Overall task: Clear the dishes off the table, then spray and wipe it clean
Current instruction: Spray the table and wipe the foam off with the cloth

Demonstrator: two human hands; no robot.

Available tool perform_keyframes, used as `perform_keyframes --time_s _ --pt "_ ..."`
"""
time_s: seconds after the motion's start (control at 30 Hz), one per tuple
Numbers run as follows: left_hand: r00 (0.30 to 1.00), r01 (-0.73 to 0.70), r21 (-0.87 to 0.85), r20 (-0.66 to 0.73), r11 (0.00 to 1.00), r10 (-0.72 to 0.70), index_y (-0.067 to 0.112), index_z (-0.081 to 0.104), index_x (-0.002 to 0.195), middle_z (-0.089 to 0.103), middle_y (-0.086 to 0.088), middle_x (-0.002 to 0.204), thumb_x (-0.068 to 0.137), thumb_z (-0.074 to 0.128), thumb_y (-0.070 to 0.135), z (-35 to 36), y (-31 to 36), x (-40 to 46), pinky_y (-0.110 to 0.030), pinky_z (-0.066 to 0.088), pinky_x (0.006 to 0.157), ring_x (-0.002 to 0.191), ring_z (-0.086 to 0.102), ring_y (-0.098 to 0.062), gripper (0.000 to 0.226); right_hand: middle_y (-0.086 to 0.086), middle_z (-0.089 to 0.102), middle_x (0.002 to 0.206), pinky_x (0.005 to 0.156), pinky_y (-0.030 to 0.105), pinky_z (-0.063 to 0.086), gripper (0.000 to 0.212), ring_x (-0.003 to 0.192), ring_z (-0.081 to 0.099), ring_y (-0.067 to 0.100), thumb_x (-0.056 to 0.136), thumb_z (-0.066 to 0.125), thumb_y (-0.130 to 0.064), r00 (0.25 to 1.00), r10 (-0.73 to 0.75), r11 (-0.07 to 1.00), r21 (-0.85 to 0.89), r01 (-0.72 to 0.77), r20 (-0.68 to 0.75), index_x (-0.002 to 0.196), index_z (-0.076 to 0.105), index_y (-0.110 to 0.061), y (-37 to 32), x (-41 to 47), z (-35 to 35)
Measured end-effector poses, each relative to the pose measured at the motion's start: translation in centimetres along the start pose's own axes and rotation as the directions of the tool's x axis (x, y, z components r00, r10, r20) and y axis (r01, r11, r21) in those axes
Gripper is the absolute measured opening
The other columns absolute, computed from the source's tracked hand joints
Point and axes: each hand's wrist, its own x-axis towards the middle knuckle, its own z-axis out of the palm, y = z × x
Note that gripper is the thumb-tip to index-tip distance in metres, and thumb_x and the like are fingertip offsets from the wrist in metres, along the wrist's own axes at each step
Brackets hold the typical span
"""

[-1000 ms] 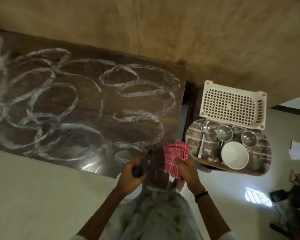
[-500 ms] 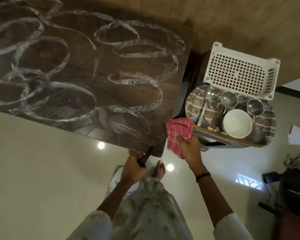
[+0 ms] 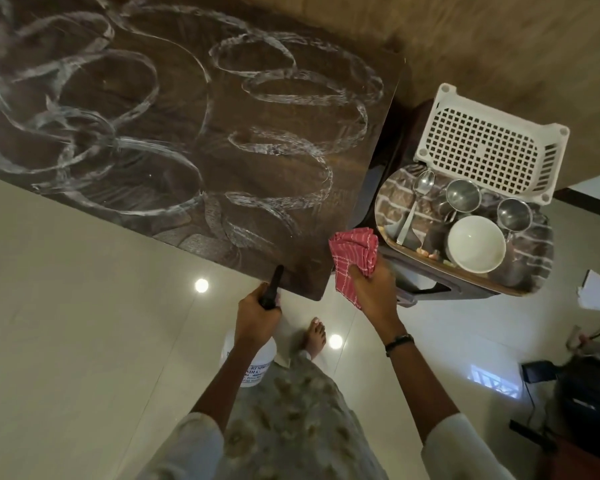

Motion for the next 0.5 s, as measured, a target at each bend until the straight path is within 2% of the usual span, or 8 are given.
perform_keyframes --time_s 0.07,0.1,0.17,0.23,0.27,0.33,0.4,0.5 --pt "0.999 -0.034 -0.007 0.006 0.999 0.034 0.014 0.064 0.079 0.063 -0.002 0.065 0.085 0.064 0.017 -0.5 0.1 0.2 -0.024 0.042 0.068 0.064 0.057 -0.016 0.007 -0.002 0.062 0.087 0.063 0.009 0.042 0.03 0.079 0.062 0.019 0.094 0.056 -0.017 0.995 -0.091 0.993 -0.084 0.088 -0.034 0.122 0.055 -0.006 -0.2 0.3 0.6" --pt "0.999 -0.039 0.009 0.008 0.999 0.039 0.017 0.063 0.073 0.063 -0.003 0.064 0.084 0.064 0.016 -0.8 0.2 0.3 -0.024 0.042 0.067 0.063 0.058 -0.017 0.011 0.002 0.065 0.091 0.065 0.011 0.045 0.034 0.08 0.063 0.02 0.093 0.057 -0.016 0.984 -0.173 0.972 -0.168 0.162 -0.053 0.126 0.053 -0.007 -0.1 0.5 1.1" --pt "0.999 -0.044 0.05 0.008 0.998 0.044 0.021 0.057 0.065 0.059 -0.003 0.059 0.081 0.063 0.008 -1.3 0.4 0.5 -0.022 0.042 0.061 0.057 0.055 -0.017 0.022 0.013 0.067 0.105 0.075 0.029 0.054 0.046 0.091 0.065 0.027 0.091 0.059 -0.012 0.946 -0.324 0.892 -0.339 0.298 -0.022 0.134 0.046 -0.007 0.2 1.1 2.3" --pt "0.998 -0.062 0.048 -0.016 0.997 0.062 0.017 0.056 0.067 0.057 -0.004 0.059 0.078 0.061 0.0 -2.0 0.5 0.7 -0.016 0.04 0.054 0.054 0.052 -0.013 0.021 0.017 0.057 0.129 0.094 0.045 0.051 0.058 0.116 0.057 0.032 0.088 0.063 -0.015 0.909 -0.386 0.781 -0.469 0.412 0.155 0.14 0.039 -0.009 1.2 1.8 4.0" --pt "0.996 -0.078 0.033 -0.032 0.996 0.079 0.013 0.058 0.07 0.059 -0.006 0.062 0.078 0.061 -0.001 -2.4 0.7 0.9 -0.012 0.04 0.052 0.055 0.052 -0.012 0.016 0.017 0.047 0.14 0.101 0.053 0.044 0.063 0.128 0.046 0.036 0.087 0.064 -0.022 0.876 -0.39 0.697 -0.532 0.482 0.283 0.142 0.037 -0.01 2.0 2.0 4.7" --pt "0.993 -0.108 -0.011 -0.045 0.994 0.107 0.007 0.061 0.076 0.062 -0.012 0.068 0.079 0.062 0.0 -3.2 0.7 1.1 -0.007 0.04 0.052 0.058 0.052 -0.014 0.008 0.015 0.035 0.15 0.107 0.064 0.03 0.077 0.139 0.027 0.041 0.08 0.066 -0.047 0.815 -0.345 0.521 -0.627 0.579 0.466 0.143 0.036 -0.015 4.3 2.1 6.0" --pt "0.99 -0.133 -0.032 -0.046 0.991 0.132 0.007 0.061 0.078 0.063 -0.01 0.07 0.079 0.063 -0.001 -3.8 0.5 1.4 -0.01 0.042 0.056 0.06 0.053 -0.016 0.008 0.009 0.03 0.153 0.11 0.067 0.019 0.084 0.142 0.018 0.041 0.076 0.058 -0.065 0.829 -0.283 0.499 -0.664 0.557 0.483 0.145 0.033 -0.023 6.1 1.8 7.0" --pt "0.987 -0.156 -0.053 -0.044 0.986 0.154 0.004 0.062 0.079 0.064 -0.016 0.072 0.078 0.063 -0.002 -4.7 0.3 1.9 -0.009 0.042 0.057 0.063 0.053 -0.019 0.006 0.011 0.034 0.152 0.106 0.067 0.015 0.08 0.139 0.022 0.046 0.079 0.037 -0.075 0.876 -0.268 0.517 -0.707 0.482 0.4 0.142 0.035 -0.026 6.3 1.9 9.1"
